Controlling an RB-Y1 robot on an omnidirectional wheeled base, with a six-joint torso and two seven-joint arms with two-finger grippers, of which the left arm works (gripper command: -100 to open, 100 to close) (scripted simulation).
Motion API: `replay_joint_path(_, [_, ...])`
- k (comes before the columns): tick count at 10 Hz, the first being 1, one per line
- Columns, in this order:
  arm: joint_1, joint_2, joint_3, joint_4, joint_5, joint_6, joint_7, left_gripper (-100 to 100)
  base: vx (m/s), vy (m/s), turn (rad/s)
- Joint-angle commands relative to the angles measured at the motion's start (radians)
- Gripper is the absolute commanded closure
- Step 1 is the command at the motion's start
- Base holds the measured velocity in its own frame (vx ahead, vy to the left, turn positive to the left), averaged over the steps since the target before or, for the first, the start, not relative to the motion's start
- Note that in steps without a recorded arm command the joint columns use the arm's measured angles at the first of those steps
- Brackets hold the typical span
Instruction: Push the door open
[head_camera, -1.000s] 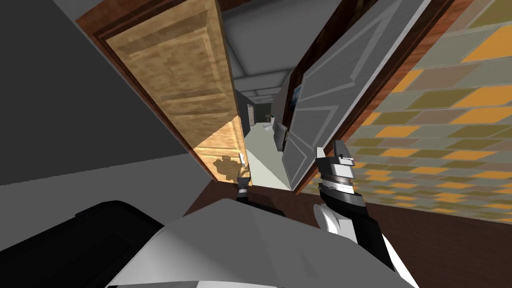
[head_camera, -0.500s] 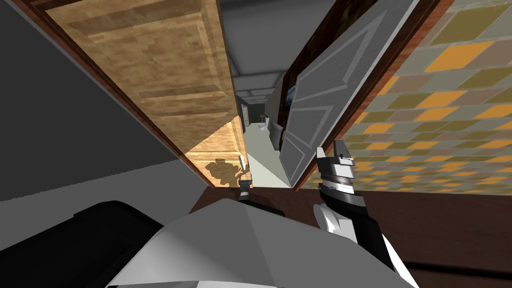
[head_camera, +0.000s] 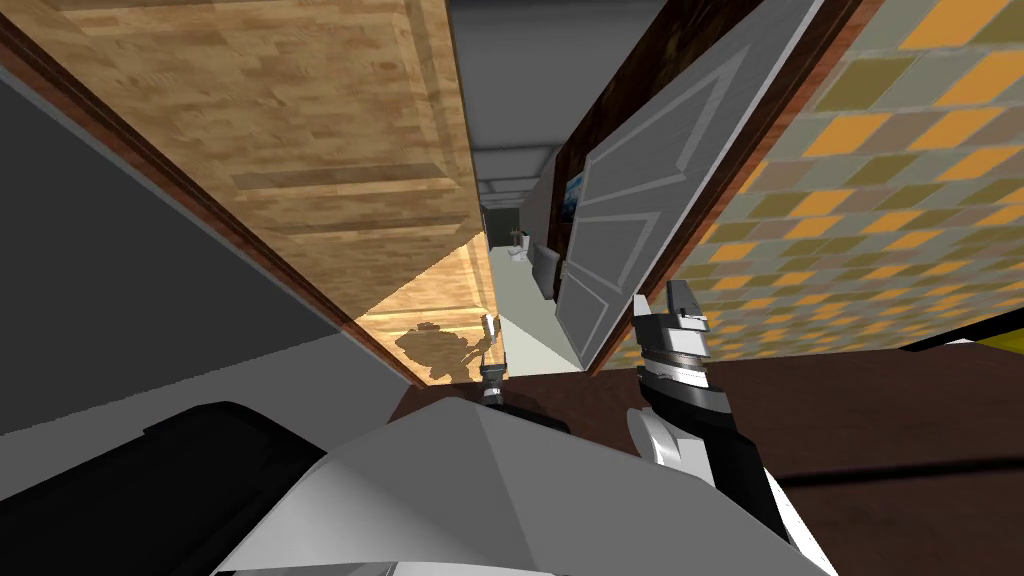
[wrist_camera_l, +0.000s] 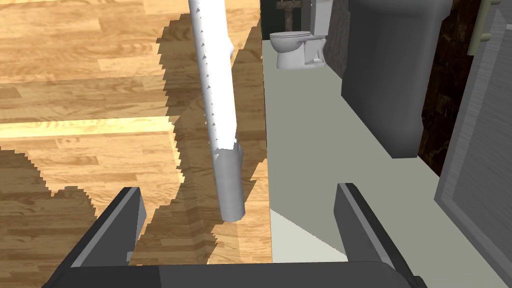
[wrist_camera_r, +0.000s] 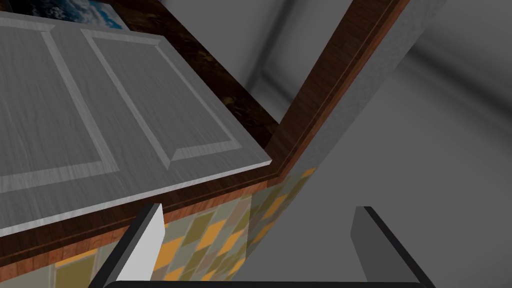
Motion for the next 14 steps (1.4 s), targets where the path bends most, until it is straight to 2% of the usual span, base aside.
replay_joint_path(1, [-0.003, -0.013, -0.009, 0.022, 0.015, -0.006, 0.013, -100, 0.003, 0.216, -0.187])
replay_joint_path(2, [-0.006, -0.021, -0.015, 0.037, 0.023, -0.011, 0.021, -100, 0.000, 0.214, -0.204])
replay_joint_path(3, [-0.003, -0.014, -0.011, 0.028, 0.017, -0.009, 0.017, -100, -0.004, 0.094, -0.045])
replay_joint_path(4, [-0.009, 0.018, -0.007, 0.034, 0.021, -0.009, 0.025, -100, 0.127, 0.051, -0.014])
replay_joint_path(7, [-0.017, 0.037, 0.001, 0.042, 0.025, -0.007, 0.034, -100, 0.167, 0.051, -0.020])
replay_joint_path(9, [-0.023, 0.033, 0.007, 0.048, 0.028, -0.006, 0.041, -100, 0.221, 0.069, -0.019])
replay_joint_path(11, [-0.030, 0.009, 0.014, 0.054, 0.032, -0.005, 0.049, -100, 0.199, 0.062, -0.021])
replay_joint_path(12, [-0.028, 0.016, 0.012, 0.053, 0.031, -0.005, 0.047, -100, 0.082, 0.032, -0.004])
replay_joint_path(13, [-0.028, 0.016, 0.012, 0.053, 0.031, -0.005, 0.047, 100, -0.009, -0.004, 0.004])
replay_joint_path(14, [-0.028, 0.016, 0.012, 0.053, 0.031, -0.005, 0.047, 100, -0.024, -0.019, -0.025])
